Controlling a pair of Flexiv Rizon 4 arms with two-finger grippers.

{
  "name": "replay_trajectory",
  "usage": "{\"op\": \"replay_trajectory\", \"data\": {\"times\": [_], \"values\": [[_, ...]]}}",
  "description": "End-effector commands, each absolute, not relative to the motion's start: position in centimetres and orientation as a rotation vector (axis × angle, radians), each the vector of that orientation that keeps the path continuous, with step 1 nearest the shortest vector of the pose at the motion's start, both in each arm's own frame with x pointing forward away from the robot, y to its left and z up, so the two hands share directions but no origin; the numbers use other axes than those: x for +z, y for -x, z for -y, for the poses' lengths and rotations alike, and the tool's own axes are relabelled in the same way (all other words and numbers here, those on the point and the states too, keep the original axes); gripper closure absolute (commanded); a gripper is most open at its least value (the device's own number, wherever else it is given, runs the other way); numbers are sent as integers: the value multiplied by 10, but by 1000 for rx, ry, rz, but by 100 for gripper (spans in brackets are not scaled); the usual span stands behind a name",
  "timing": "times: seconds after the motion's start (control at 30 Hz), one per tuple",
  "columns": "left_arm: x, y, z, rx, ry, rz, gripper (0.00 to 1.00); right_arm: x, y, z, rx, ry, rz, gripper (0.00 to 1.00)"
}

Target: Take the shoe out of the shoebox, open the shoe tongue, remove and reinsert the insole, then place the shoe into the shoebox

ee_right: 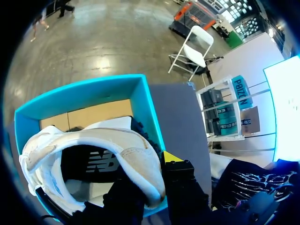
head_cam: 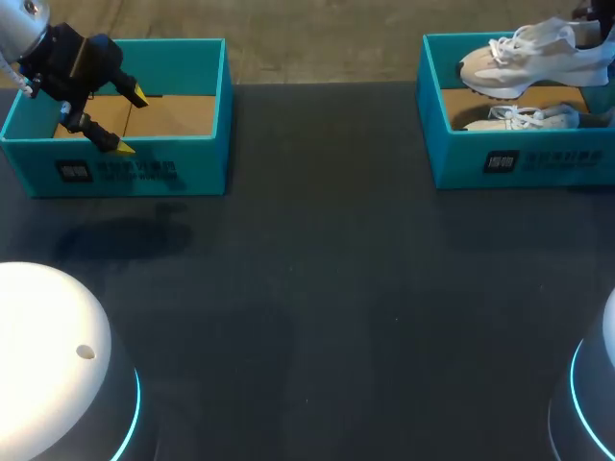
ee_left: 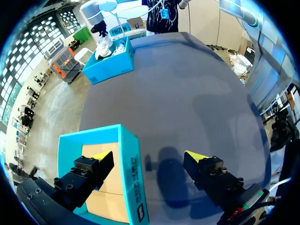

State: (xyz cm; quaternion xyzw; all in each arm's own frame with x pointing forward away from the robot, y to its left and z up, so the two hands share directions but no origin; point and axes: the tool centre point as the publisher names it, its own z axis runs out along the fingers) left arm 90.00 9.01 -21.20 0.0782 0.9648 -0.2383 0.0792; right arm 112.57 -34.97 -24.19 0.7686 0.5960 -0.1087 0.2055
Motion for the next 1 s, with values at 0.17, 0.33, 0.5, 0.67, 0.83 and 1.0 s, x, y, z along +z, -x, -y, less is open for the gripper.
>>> {"op": "replay_trajectory", "data": {"times": [0.17,0.33,0.5,0.67,0.83,1.0], "values": [[-212,-900,-91,-709,-235,-2890,0,-252,-1134,346,-307,-2152,-1655,100],[-212,-900,-91,-709,-235,-2890,0,-258,-1135,346,-307,-2157,-1653,100],[-212,-900,-91,-709,-235,-2890,0,-263,-1137,346,-300,-2174,-1638,100],[-212,-900,-91,-709,-235,-2890,0,-268,-1140,348,-293,-2188,-1617,100],[-212,-900,-91,-709,-235,-2890,0,-273,-1143,350,-295,-2192,-1610,100],[-212,-900,-91,-709,-235,-2890,0,-277,-1146,351,-303,-2194,-1604,100]]}}
